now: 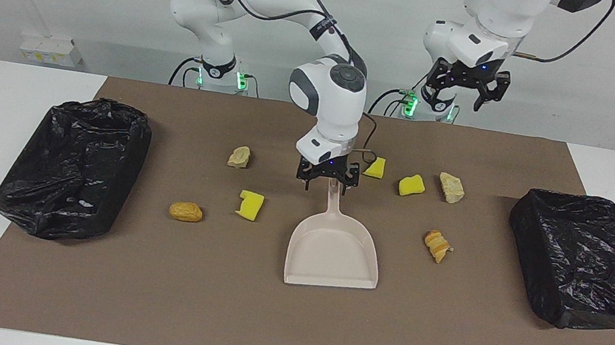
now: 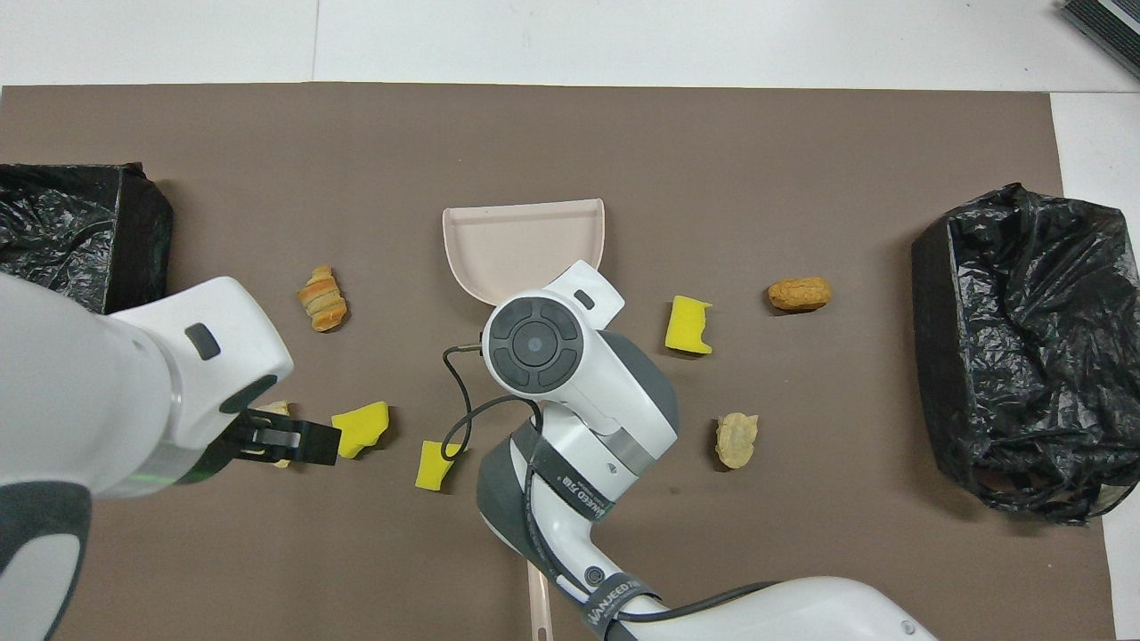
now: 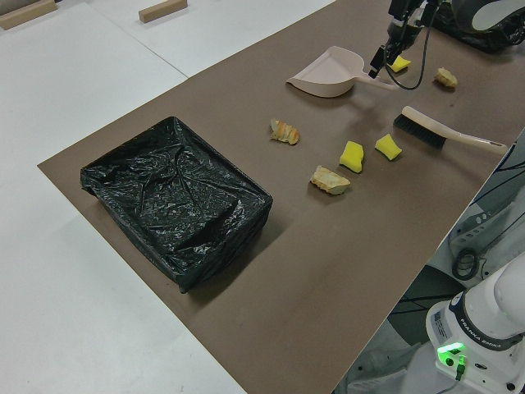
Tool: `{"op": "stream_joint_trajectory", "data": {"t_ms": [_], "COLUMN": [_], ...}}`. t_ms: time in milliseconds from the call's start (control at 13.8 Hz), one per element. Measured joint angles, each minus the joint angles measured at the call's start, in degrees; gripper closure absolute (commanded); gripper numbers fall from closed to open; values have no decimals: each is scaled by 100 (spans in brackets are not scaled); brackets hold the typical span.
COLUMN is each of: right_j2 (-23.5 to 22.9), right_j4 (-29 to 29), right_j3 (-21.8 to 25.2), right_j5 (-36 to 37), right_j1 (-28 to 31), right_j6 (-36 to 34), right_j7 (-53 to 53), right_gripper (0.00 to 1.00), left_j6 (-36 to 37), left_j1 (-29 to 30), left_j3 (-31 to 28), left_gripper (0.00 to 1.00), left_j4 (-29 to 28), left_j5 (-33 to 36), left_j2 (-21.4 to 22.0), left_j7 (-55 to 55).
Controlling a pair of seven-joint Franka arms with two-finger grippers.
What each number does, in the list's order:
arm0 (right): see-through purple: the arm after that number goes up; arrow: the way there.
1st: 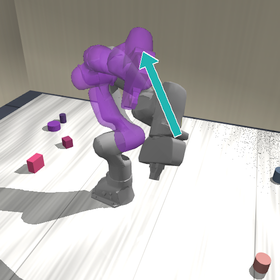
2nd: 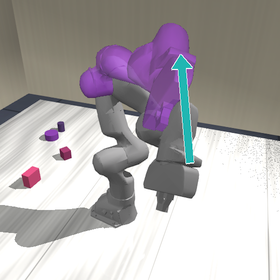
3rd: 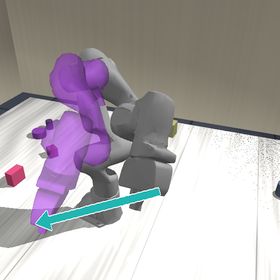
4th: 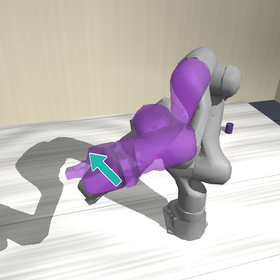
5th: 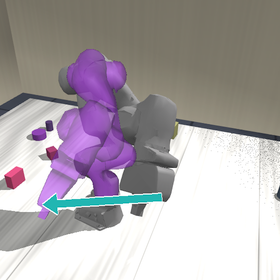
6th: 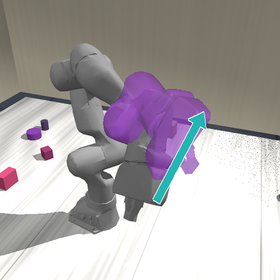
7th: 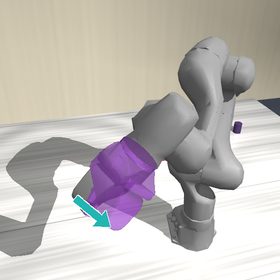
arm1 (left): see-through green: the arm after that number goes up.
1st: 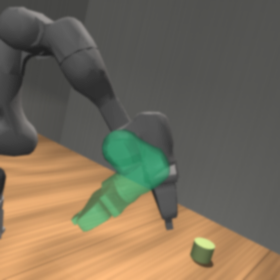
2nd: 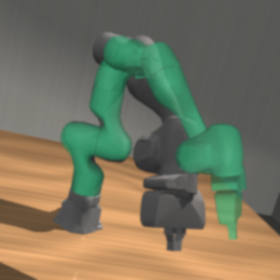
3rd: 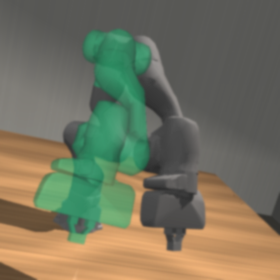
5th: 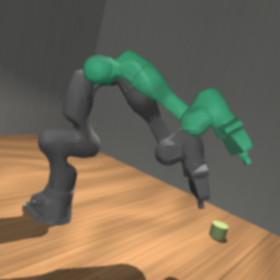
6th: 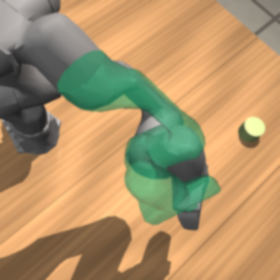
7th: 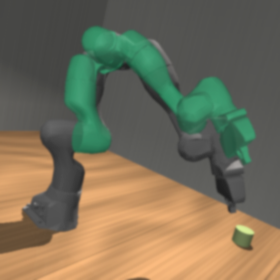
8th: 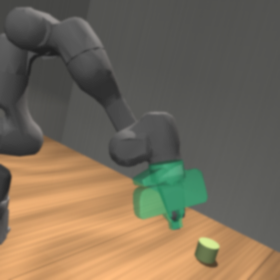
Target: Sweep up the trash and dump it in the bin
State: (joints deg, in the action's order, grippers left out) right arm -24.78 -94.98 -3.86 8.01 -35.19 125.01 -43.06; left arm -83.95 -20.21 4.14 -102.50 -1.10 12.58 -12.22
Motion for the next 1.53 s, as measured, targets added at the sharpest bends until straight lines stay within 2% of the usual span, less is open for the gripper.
{"op": "stream_joint_trajectory", "data": {"t_ms": [73,145,364,800,1091,1236,1309,1382,1527], "right_j2": [-1,-1,-10,-39,-55,-58,-58,-58,-58], "right_j4": [17,39,35,22,-11,-35,-39,-39,-33], "right_j3": [4,15,15,-10,-15,-15,-15,-11,2], "right_j5": [19,23,24,-40,-403,-510,-528,-536,-550], "right_j1": [0,4,2,-1,-23,-50,-52,-47,-36], "right_j6": [0,0,0,-2,-12,-28,-29,-31,-35], "right_j7": [0,0,150,1081,1608,1645,1646,1650,1685], "right_gripper": [24,31,31,31,39,81,94,100,100], "left_j6": [-37,-61,-83,-88,-85,-85,-85,-85,-88], "left_j1": [-54,-61,-59,-54,-54,-54,-54,-54,-54], "left_j3": [-3,-4,-49,-83,-86,-86,-86,-86,-86], "left_gripper": [0,0,0,0,0,0,0,0,0], "left_j4": [-203,-344,-483,-516,-588,-678,-717,-746,-774], "left_j5": [-20,-31,-32,-33,-33,-33,-33,-33,-33], "left_j2": [147,266,400,402,420,470,493,508,522], "left_j7": [-18,-19,-19,-29,-95,-100,-101,-101,-102]}}
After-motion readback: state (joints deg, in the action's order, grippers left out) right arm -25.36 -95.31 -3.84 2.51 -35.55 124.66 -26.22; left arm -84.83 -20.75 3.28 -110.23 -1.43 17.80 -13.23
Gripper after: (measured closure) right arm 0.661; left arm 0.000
